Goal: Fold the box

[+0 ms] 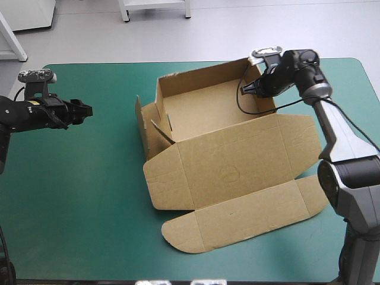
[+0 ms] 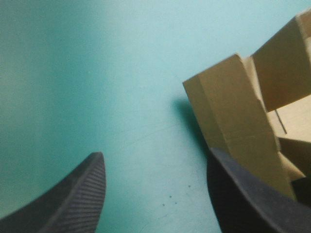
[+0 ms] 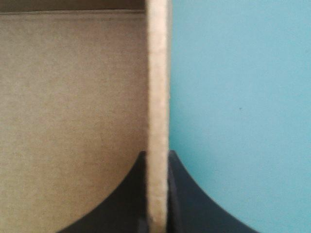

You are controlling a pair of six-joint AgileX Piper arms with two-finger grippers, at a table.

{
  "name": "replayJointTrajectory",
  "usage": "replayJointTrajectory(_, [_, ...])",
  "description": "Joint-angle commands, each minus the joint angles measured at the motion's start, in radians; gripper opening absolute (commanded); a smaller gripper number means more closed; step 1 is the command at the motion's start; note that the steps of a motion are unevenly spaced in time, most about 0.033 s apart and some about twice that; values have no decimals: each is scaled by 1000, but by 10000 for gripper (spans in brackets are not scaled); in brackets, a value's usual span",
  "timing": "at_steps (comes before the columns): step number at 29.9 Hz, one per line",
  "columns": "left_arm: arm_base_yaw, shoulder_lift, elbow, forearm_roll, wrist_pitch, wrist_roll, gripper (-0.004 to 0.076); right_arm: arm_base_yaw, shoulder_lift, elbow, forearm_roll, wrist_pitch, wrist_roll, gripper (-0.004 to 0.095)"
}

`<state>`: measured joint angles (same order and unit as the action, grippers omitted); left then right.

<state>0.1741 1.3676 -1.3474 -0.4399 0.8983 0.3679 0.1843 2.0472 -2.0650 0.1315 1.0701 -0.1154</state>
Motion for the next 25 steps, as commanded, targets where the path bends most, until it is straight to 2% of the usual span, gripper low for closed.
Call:
replayJointTrajectory(1, [-5,-29,-26,-83,-77,17,442,-56,-154,-41,114,-49,-45,-13])
replayJointTrajectory(5, [-5,-10,-26,-145,-109,36,442,-109,-223,-41,241,-67,-103,-13])
replayJointTrajectory(9, [-5,43,-26,-300,-108,132,442,-178,-272,-41,356,-64,-158,-13])
replayJointTrajectory(14, [-5,134,-26,-536,-56,294,442,-249,-288,-41,471,-32,-201,-13])
replayJointTrajectory(20, [-5,228,-26,-910,73,546,442,-255,-288,-41,488,-36,-205,-13])
replayJointTrajectory(25, [-7,286,-26,-1134,256,718,442,-255,-282,-40,505,-50,-212,-13])
